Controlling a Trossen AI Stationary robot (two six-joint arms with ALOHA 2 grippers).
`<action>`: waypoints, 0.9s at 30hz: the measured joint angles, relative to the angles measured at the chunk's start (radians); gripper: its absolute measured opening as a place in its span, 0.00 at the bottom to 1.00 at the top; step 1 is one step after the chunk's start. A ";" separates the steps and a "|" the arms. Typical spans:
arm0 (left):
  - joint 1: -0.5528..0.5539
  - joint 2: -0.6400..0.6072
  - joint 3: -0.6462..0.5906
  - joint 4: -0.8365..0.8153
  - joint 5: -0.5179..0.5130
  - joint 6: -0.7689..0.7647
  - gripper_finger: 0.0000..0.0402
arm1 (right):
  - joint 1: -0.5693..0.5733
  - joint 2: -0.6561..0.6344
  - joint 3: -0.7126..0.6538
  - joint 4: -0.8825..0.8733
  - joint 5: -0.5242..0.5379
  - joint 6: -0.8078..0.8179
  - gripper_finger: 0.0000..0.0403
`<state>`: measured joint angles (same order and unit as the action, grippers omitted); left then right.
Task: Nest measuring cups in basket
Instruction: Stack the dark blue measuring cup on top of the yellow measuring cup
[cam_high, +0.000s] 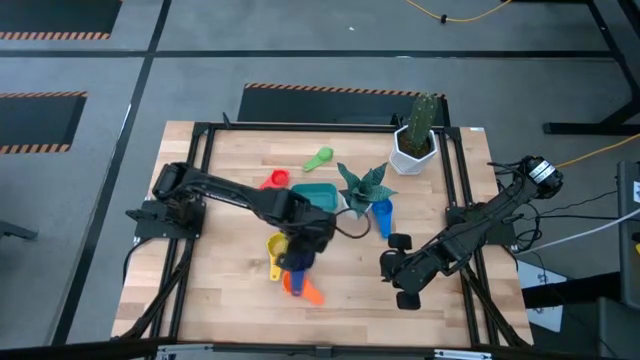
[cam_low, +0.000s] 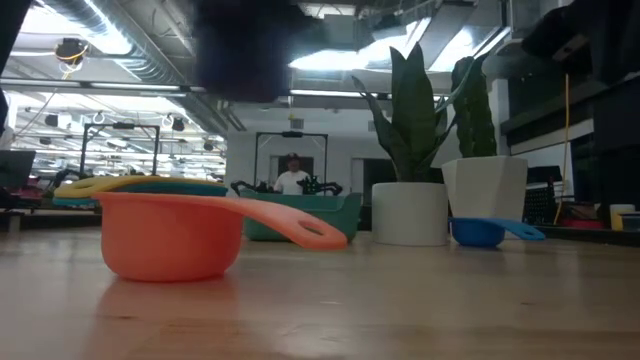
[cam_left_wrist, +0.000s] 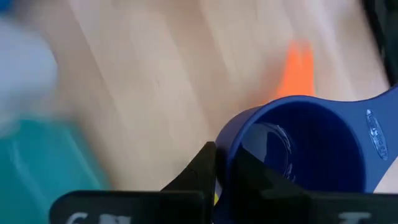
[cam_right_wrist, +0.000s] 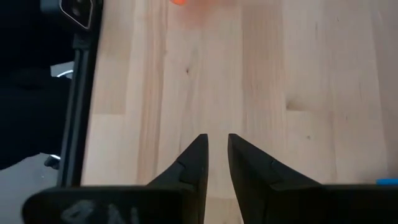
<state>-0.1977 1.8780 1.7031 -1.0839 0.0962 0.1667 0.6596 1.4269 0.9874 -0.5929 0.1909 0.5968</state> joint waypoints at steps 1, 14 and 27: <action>-0.001 -0.001 0.000 -0.031 -0.013 0.002 0.05 | 0.000 0.000 0.000 -0.002 0.000 0.000 0.16; -0.031 0.001 -0.110 -0.154 -0.104 0.132 0.05 | 0.000 0.000 0.000 0.009 0.000 0.001 0.16; 0.006 0.001 -0.177 -0.078 -0.130 0.146 0.07 | 0.000 0.000 0.000 0.029 0.000 0.001 0.16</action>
<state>-0.1914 1.8790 1.5265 -1.1622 -0.0340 0.3131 0.6598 1.4269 0.9871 -0.5642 0.1911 0.5976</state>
